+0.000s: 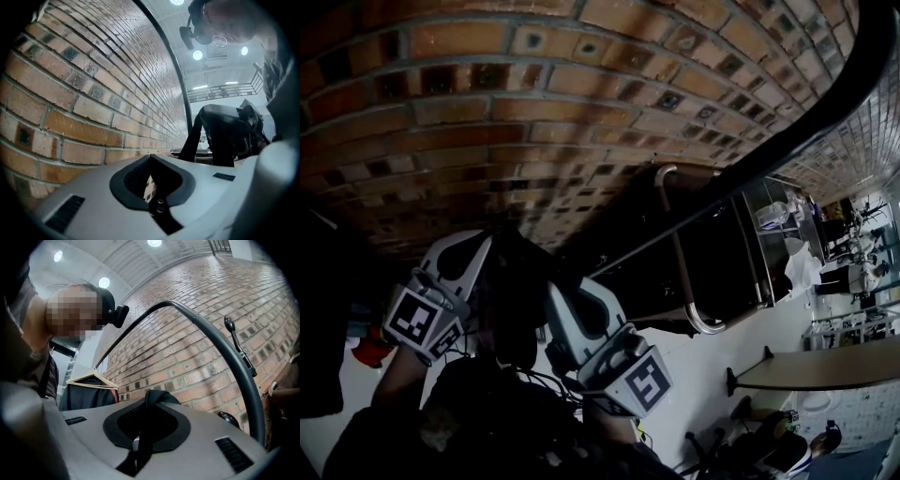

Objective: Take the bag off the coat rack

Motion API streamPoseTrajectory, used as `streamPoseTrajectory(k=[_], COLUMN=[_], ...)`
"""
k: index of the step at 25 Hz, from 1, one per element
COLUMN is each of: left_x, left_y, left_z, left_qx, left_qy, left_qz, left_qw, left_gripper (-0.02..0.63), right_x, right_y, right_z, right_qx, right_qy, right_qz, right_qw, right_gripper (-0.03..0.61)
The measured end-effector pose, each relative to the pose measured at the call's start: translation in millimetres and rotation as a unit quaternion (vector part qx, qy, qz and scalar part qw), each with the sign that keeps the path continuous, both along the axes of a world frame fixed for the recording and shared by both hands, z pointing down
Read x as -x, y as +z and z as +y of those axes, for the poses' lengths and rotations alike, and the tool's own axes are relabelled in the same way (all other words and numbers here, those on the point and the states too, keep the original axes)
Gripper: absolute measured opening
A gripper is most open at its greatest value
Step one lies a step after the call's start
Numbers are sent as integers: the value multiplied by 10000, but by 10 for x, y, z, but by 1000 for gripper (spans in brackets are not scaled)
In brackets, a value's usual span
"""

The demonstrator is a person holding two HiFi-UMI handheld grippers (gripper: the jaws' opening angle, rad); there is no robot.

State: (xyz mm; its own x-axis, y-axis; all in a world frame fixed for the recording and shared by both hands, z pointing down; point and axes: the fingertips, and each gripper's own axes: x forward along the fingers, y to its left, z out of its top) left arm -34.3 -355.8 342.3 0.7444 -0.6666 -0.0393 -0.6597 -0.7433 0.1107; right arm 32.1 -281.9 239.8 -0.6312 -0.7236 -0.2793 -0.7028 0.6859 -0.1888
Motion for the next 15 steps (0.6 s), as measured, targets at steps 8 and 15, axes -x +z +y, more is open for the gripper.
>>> streamPoseTrajectory(k=[8, 15], left_x=[52, -48], left_y=[-28, -101], left_z=[460, 995], left_qx=[-125, -237], left_qy=[-223, -451], left_qz=[-15, -20], left_qw=[9997, 9987], left_gripper=[28, 28], right_x=[-154, -334], right_y=[54, 82], right_z=[474, 1036], right_qx=[-62, -182], right_qy=[-97, -223], right_qz=[-278, -108], right_qw=[9995, 9995], right_gripper=[23, 23])
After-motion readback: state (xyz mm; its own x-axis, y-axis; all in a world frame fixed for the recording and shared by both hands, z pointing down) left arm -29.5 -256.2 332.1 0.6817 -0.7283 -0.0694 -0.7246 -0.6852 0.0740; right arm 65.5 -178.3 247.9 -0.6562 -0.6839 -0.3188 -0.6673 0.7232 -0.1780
